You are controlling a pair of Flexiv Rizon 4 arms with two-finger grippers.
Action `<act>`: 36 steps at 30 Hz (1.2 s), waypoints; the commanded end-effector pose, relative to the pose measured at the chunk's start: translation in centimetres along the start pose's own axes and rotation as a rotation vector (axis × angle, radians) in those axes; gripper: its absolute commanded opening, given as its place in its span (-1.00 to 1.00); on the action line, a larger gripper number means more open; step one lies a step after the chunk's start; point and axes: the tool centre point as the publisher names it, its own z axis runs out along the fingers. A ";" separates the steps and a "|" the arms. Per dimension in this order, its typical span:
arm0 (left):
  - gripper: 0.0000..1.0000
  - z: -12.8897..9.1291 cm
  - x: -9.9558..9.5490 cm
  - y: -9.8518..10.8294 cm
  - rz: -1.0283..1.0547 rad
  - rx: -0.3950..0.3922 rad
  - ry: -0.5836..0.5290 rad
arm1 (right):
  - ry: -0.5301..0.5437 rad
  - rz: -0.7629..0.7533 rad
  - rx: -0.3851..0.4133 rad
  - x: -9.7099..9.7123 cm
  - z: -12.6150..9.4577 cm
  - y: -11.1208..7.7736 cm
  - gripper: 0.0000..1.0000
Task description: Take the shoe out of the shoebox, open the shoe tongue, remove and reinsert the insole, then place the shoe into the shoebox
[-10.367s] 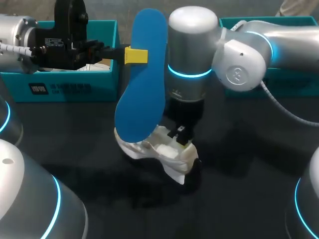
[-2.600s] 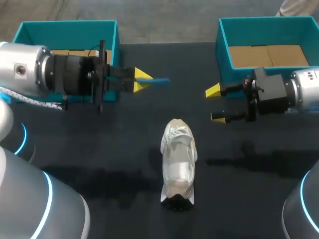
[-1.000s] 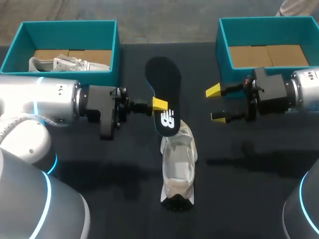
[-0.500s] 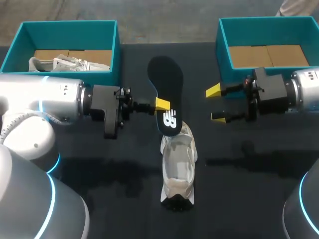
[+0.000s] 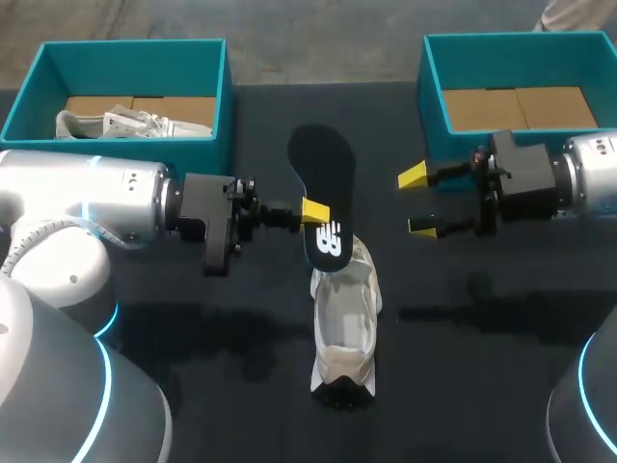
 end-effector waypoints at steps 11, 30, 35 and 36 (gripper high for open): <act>-1.00 0.4 0.4 -0.6 0.032 0.000 -0.042 | -0.011 -0.022 0.012 0.4 0.4 1.0 1.00; -1.00 0.3 0.3 -0.7 0.042 -0.006 -0.050 | -0.008 -0.081 0.037 0.6 2.0 3.3 1.00; -1.00 0.3 0.3 -0.7 0.042 -0.006 -0.050 | 0.000 -0.089 0.048 0.4 2.7 3.8 1.00; -1.00 0.3 0.3 -0.7 0.042 -0.006 -0.050 | -0.001 -0.090 0.049 0.5 2.9 3.8 1.00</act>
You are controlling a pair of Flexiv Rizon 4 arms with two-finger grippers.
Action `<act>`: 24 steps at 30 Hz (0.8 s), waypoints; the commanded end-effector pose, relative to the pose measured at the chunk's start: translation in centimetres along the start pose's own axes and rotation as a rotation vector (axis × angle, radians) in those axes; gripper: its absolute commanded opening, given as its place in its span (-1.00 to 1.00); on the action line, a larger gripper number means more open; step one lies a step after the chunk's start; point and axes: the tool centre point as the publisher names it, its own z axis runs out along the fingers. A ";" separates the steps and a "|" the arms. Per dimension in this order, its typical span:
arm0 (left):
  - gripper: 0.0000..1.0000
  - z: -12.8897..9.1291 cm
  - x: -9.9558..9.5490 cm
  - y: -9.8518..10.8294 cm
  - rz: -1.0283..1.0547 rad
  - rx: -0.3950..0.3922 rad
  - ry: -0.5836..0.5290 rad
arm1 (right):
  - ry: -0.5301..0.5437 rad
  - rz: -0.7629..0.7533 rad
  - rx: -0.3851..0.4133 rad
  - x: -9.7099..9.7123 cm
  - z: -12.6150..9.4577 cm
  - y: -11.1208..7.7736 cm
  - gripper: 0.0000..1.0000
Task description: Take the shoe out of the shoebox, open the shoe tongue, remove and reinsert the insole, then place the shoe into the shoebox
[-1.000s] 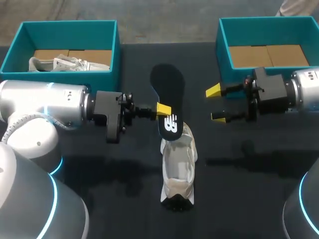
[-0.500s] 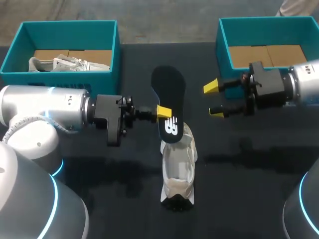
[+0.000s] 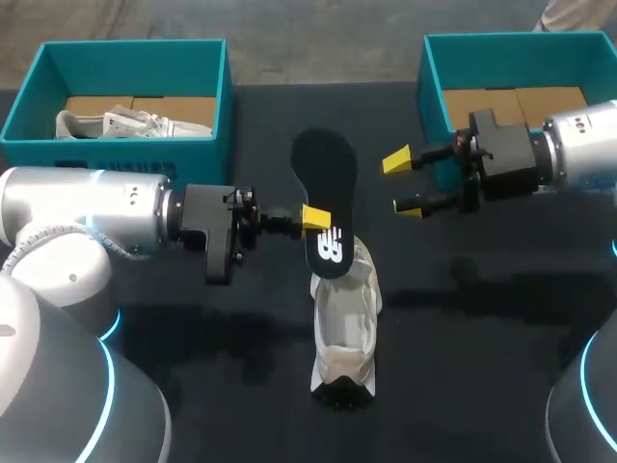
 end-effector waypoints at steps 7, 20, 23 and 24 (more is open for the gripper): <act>-1.00 0.1 0.0 -0.1 0.002 -0.002 0.001 | 0.009 -0.006 0.020 -0.4 1.9 1.1 1.00; -1.00 0.1 0.0 -0.1 0.002 -0.002 0.001 | -0.157 -0.012 0.019 1.2 1.5 1.5 1.00; -1.00 0.1 0.0 -0.1 0.002 -0.002 0.001 | -0.260 -0.019 0.022 2.4 1.1 1.4 1.00; -1.00 0.1 0.0 -0.1 0.002 -0.002 0.001 | -0.289 -0.019 0.025 2.7 1.1 1.4 1.00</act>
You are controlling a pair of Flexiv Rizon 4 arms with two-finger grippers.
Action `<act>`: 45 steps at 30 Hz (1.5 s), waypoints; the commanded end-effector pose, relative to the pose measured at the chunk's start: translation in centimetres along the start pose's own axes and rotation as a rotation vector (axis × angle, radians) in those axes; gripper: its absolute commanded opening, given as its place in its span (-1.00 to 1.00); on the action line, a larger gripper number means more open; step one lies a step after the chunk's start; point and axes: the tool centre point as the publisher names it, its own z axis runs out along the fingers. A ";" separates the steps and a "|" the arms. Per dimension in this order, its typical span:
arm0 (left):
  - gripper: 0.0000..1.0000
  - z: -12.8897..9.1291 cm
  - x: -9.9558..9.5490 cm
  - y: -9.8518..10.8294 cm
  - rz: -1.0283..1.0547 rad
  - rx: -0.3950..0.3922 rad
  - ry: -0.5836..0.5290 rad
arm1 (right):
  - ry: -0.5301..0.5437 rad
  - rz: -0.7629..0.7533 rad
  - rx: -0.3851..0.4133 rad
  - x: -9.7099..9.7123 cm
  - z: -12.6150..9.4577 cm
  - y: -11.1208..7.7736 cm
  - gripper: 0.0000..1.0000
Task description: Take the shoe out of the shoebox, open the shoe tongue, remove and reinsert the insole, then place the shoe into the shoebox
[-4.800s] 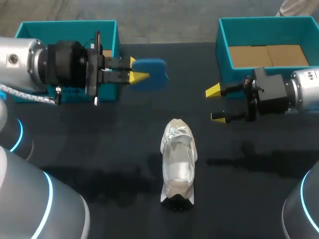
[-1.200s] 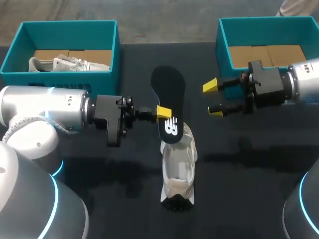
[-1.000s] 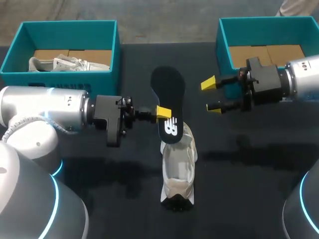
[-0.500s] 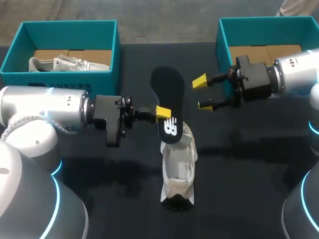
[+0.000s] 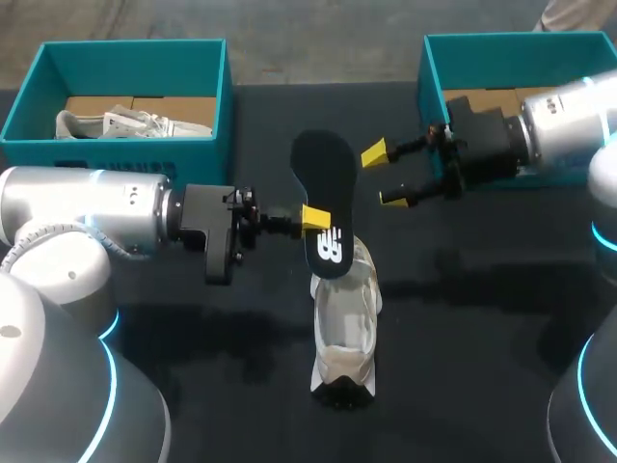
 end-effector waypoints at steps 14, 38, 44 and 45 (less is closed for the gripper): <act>-1.00 0.2 0.1 0.0 0.003 -0.003 -0.002 | -0.442 0.007 0.003 4.6 -0.7 -1.5 1.00; -1.00 0.2 0.1 0.0 0.003 -0.003 -0.002 | -0.014 0.034 0.012 2.2 1.5 -1.8 1.00; -1.00 0.2 0.1 0.0 0.003 -0.003 -0.002 | 0.024 0.053 -0.013 2.5 2.1 -2.1 1.00; -1.00 0.2 0.1 0.0 0.003 -0.003 -0.002 | 0.035 0.060 -0.015 2.6 2.3 -2.1 1.00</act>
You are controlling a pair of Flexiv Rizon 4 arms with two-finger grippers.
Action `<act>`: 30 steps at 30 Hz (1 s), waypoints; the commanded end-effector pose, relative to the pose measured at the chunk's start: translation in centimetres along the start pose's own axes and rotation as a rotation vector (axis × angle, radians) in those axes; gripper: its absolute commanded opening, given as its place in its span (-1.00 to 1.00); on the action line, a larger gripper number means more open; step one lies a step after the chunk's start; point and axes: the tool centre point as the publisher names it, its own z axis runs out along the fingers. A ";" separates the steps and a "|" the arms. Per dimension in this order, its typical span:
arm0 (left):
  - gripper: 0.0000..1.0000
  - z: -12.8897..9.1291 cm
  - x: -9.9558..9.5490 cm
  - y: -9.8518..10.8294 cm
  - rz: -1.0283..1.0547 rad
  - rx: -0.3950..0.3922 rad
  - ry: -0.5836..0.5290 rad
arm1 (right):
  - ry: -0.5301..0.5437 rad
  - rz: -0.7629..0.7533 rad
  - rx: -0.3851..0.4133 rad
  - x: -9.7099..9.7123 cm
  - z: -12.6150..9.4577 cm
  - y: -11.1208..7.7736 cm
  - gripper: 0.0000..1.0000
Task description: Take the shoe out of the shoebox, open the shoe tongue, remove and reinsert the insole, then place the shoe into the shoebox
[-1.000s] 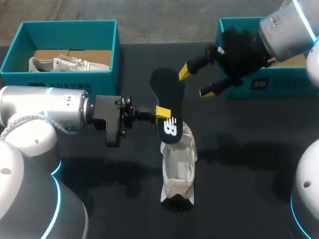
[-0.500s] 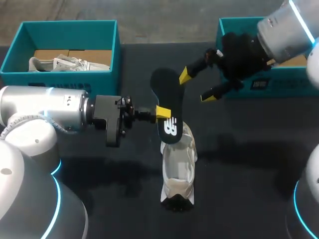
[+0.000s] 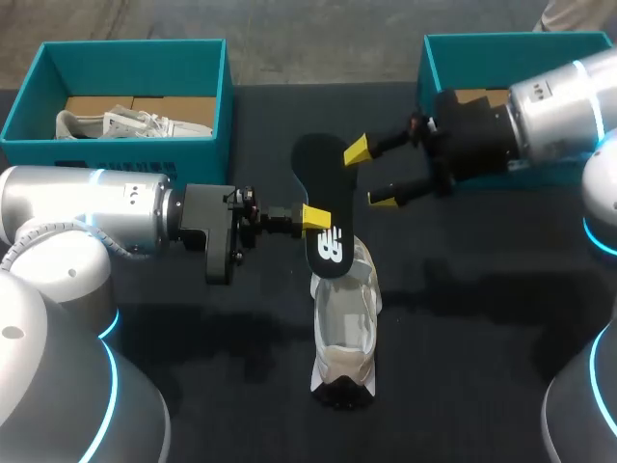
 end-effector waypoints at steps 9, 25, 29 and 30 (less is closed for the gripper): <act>-1.00 0.1 0.1 -0.1 0.003 -0.004 -0.002 | 0.101 0.040 -0.035 -0.3 1.7 -0.6 0.70; -1.00 0.1 0.1 -0.1 0.003 -0.004 -0.002 | 0.191 0.115 -0.100 -0.4 2.3 -1.9 -0.08; -1.00 0.1 0.1 -0.1 0.003 -0.004 -0.002 | 0.197 0.120 -0.109 -0.4 2.4 -2.1 -0.07; -1.00 0.1 0.1 -0.1 0.003 -0.004 -0.002 | 0.197 0.121 -0.110 -0.4 2.4 -2.1 -0.07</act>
